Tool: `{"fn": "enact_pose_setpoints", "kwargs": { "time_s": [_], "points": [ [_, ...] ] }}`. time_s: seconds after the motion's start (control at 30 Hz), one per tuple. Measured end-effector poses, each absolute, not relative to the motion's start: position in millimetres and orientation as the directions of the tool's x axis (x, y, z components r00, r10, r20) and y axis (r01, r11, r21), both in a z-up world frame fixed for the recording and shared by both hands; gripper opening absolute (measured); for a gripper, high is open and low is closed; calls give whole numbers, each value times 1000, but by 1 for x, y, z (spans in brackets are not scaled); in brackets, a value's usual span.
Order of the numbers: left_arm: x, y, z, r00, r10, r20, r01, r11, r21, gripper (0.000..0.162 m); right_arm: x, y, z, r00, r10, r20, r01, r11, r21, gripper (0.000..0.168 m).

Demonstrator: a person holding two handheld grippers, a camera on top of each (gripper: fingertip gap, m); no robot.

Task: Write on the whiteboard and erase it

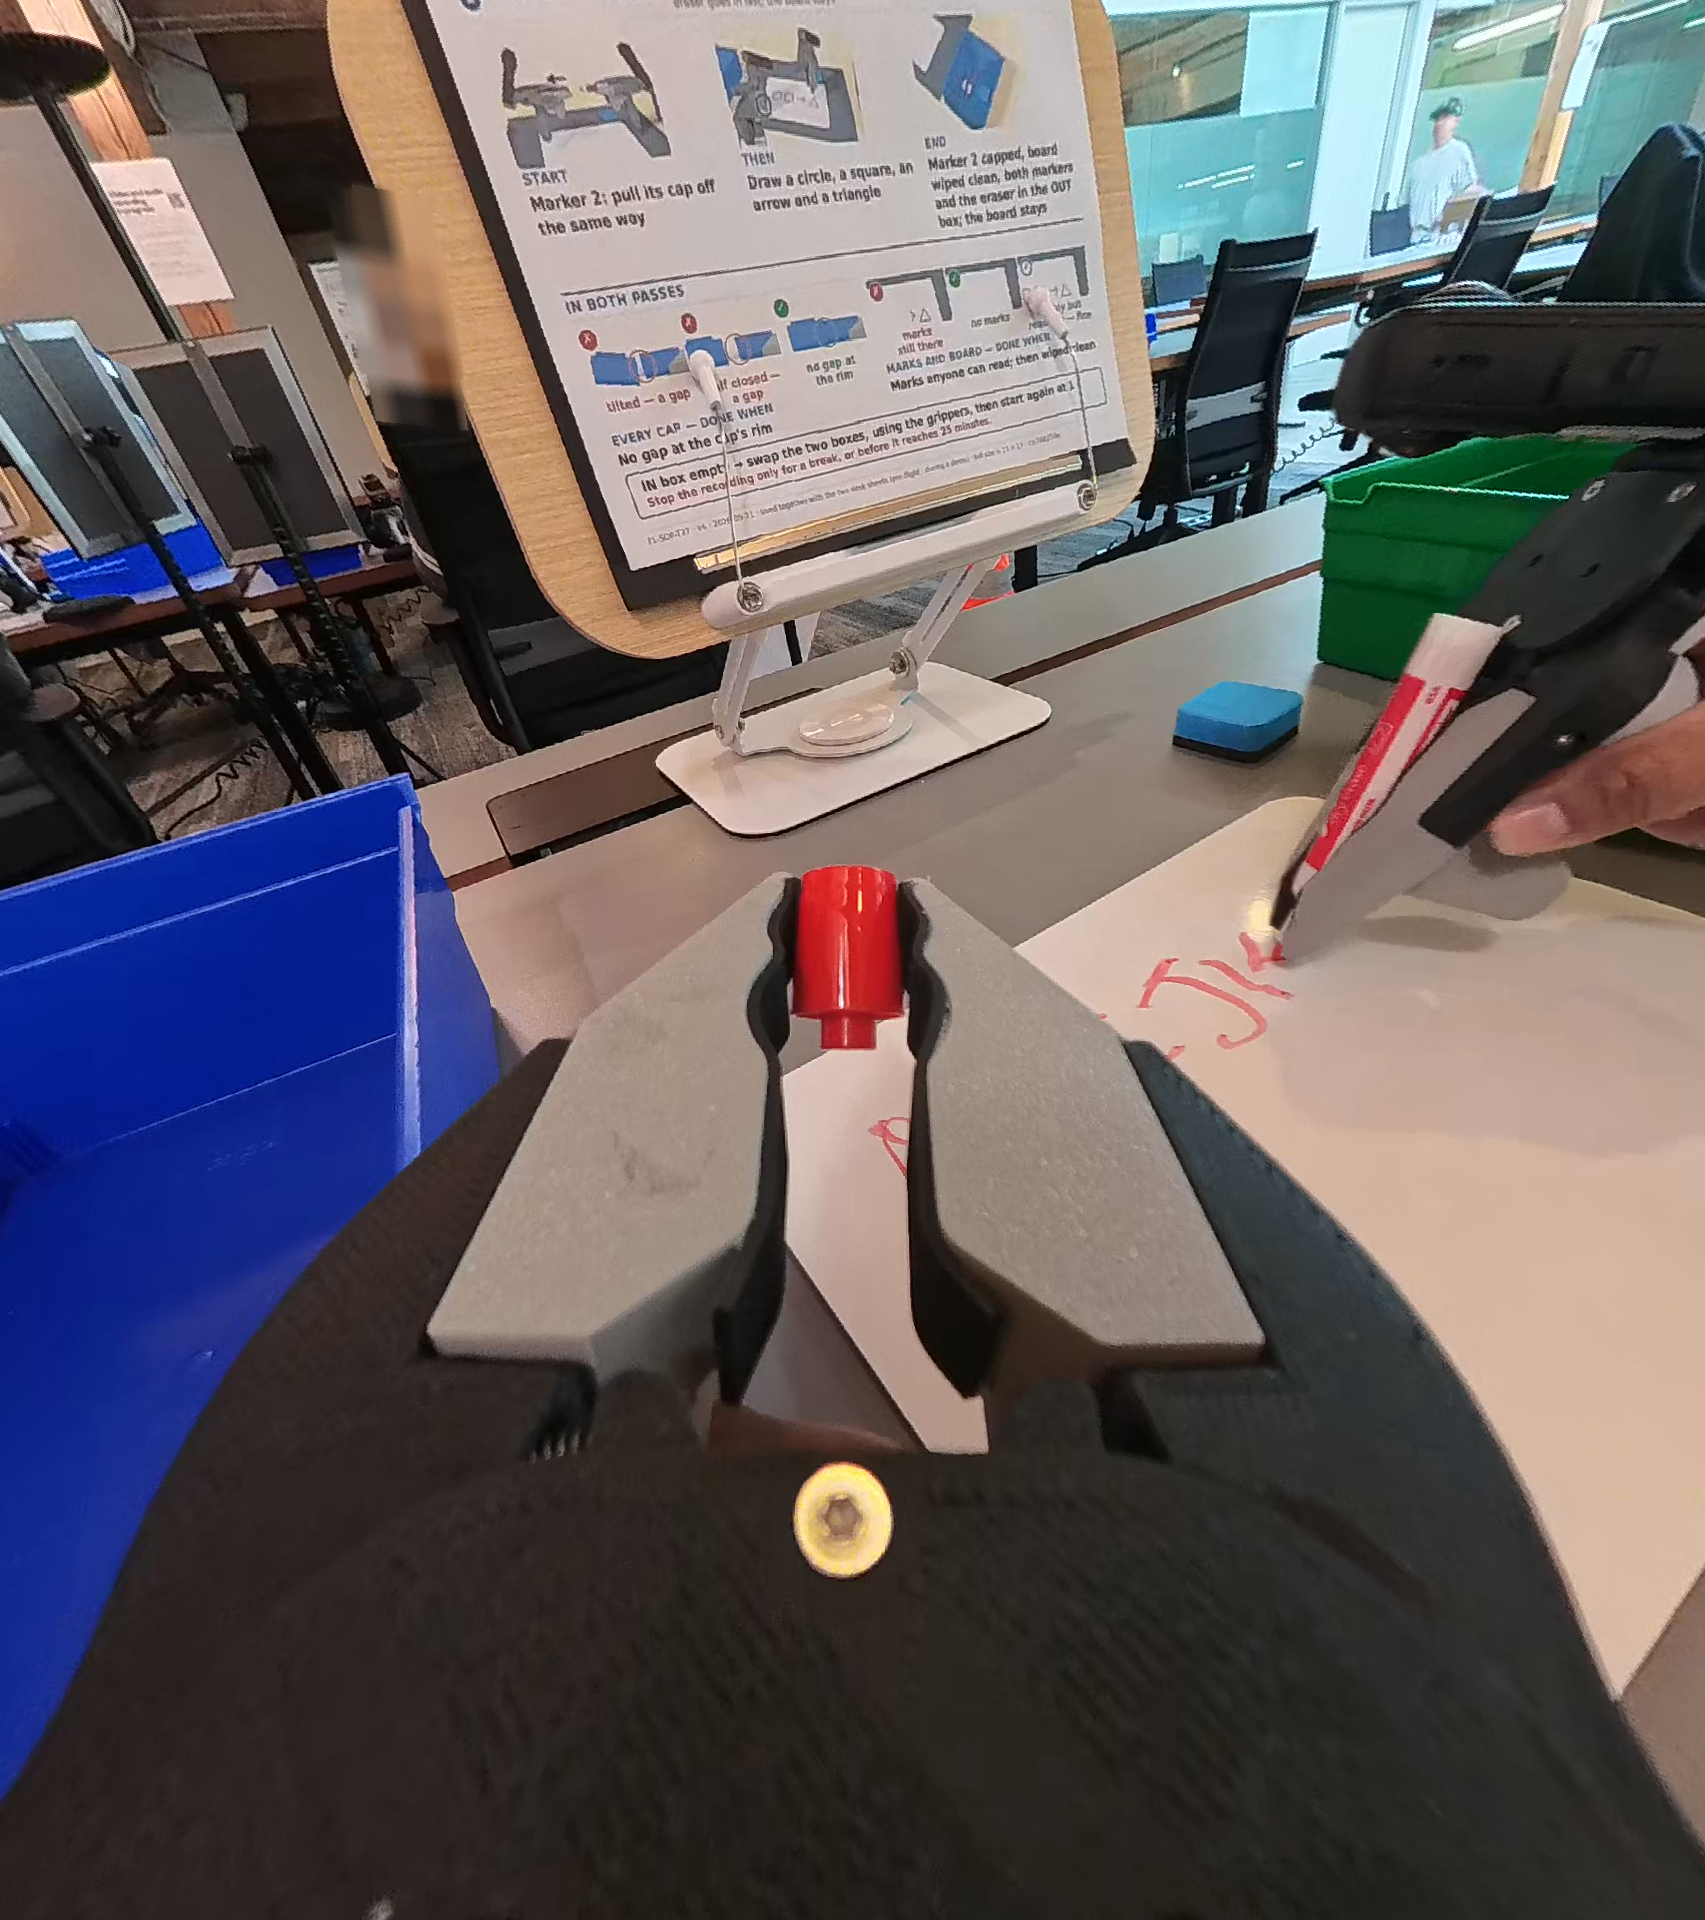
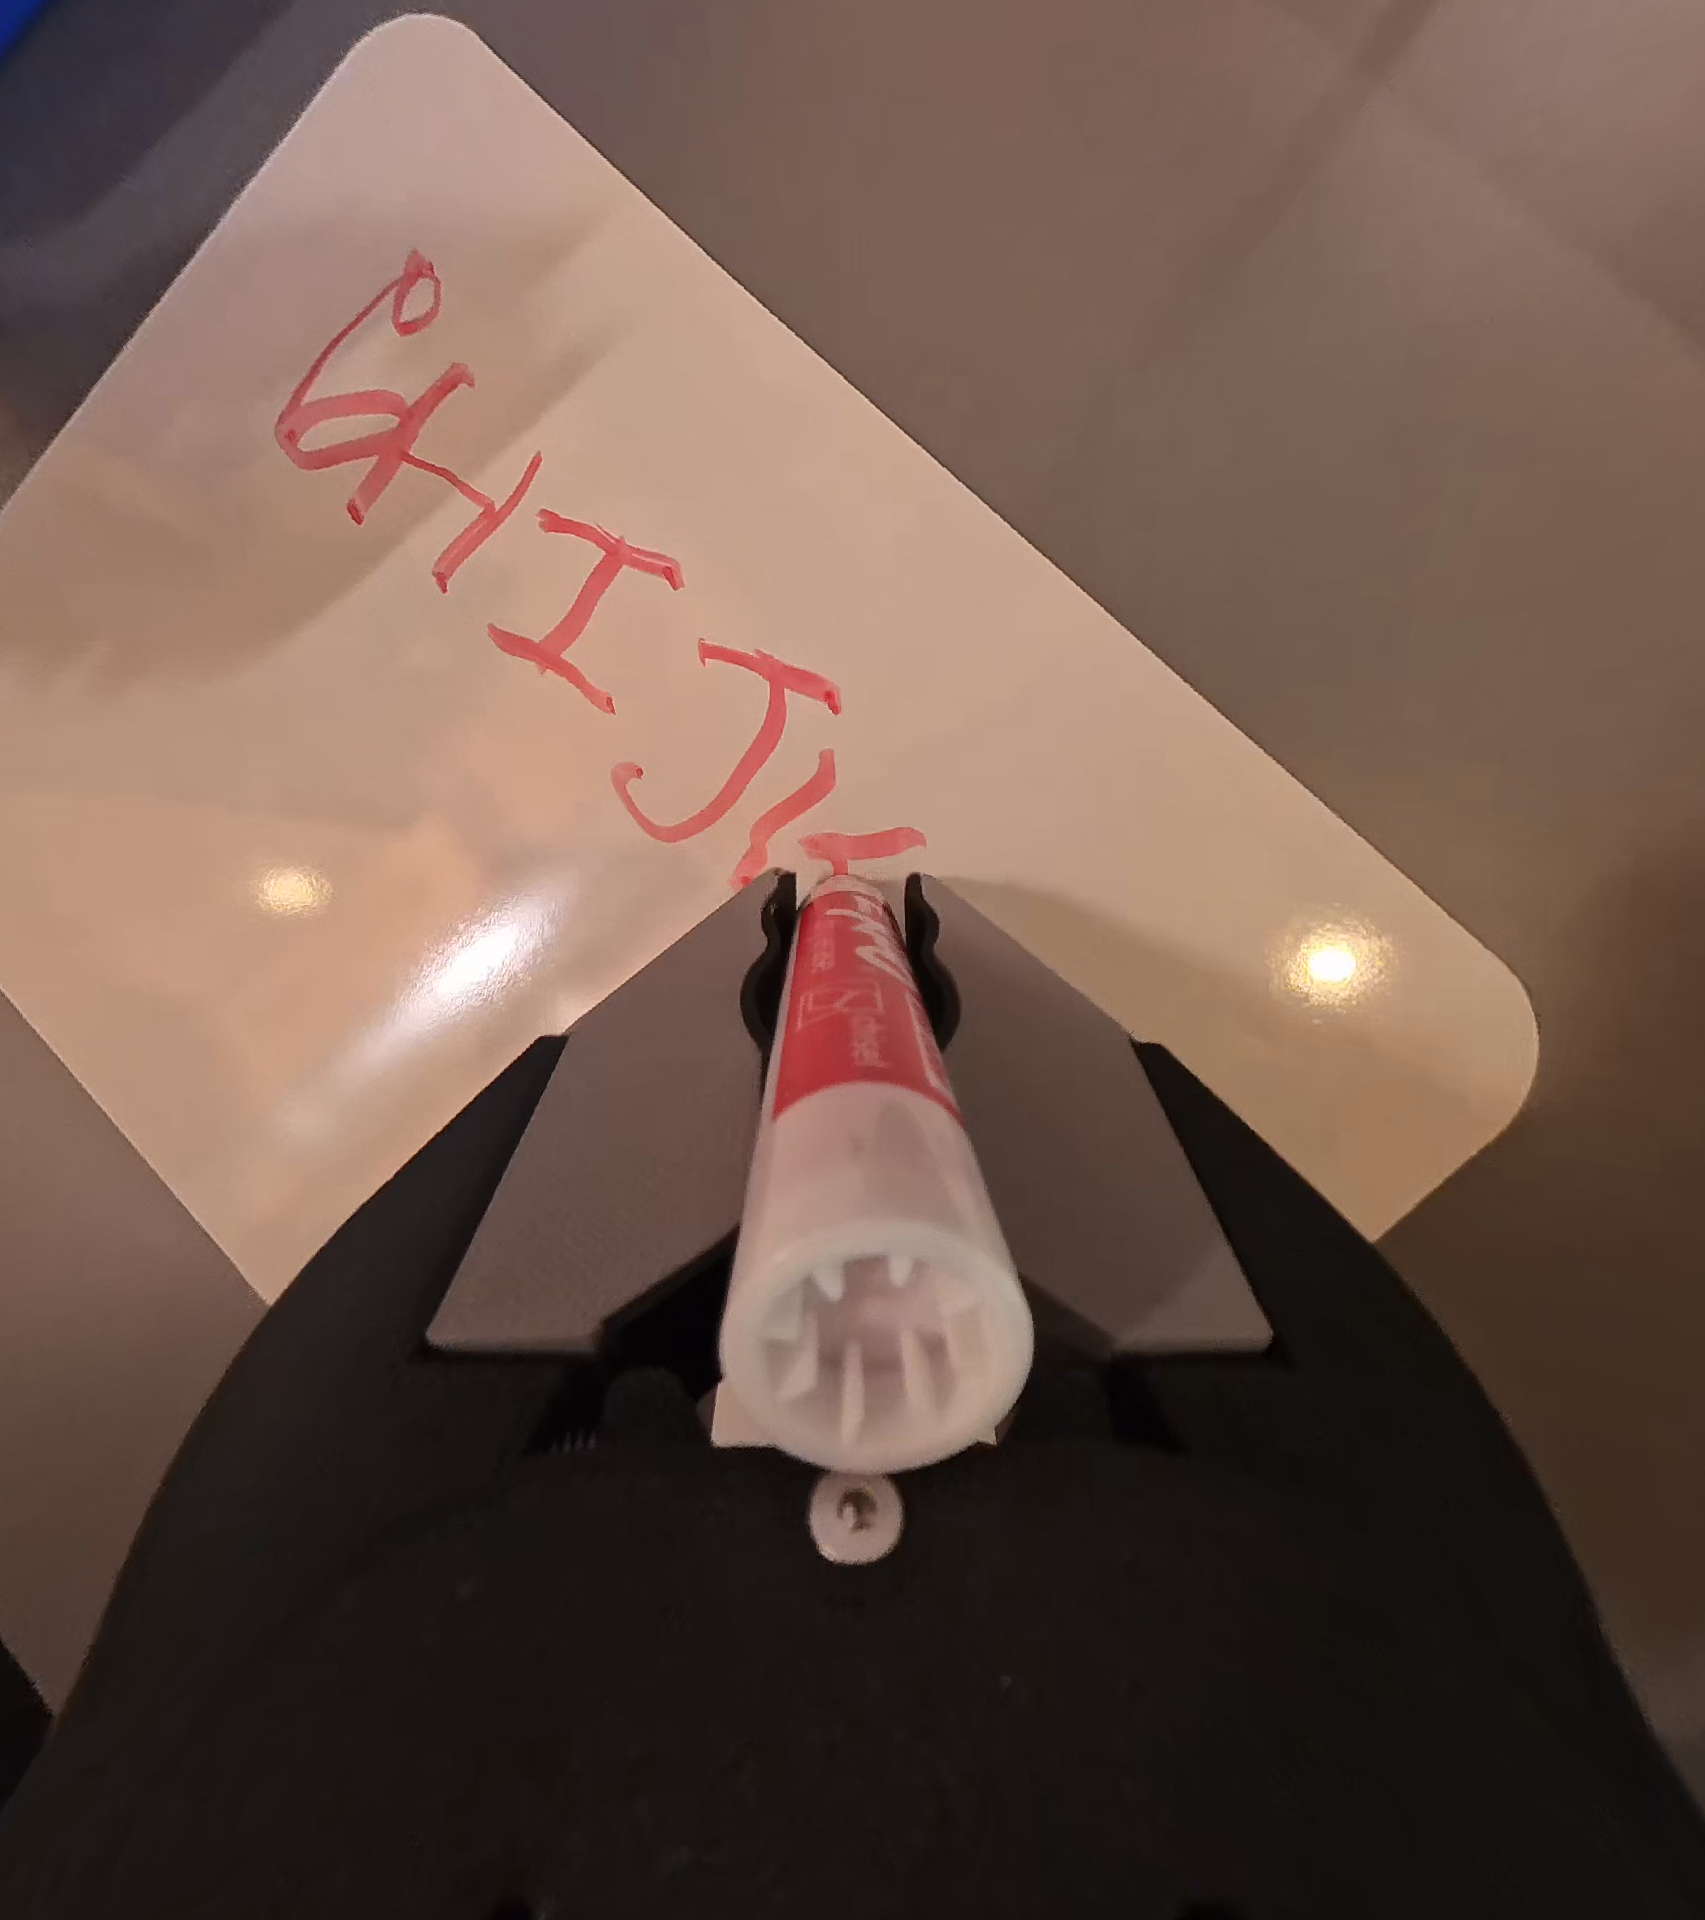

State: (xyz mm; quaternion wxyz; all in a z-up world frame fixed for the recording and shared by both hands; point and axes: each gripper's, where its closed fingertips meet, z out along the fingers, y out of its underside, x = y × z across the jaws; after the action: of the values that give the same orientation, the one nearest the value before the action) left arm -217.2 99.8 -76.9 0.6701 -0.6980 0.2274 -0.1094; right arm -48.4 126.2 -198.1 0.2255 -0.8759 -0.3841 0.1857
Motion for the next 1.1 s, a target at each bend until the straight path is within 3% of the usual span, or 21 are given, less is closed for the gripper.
{"fn": "enact_pose_setpoints", "kwargs": {
  "time_s": [0.53, 0.8, 1.1],
  "points": [
    [-217, 100, -78, 873, -462, -156, -176, -1, -984, 16, -42, 106, -198, 597, 771, -221, 609, -615, -501, 18],
    [-217, 100, -78, 872, -463, -155, -175, 1, -985, 16, -36, 126, -182, 643, 741, -191, 525, -609, -595, 19],
    [-217, 99, -78, 872, -464, -155, -174, 1, -985, 16, -30, 137, -185, 664, 737, -125, 539, -588, -603, 19]
  ]
}}
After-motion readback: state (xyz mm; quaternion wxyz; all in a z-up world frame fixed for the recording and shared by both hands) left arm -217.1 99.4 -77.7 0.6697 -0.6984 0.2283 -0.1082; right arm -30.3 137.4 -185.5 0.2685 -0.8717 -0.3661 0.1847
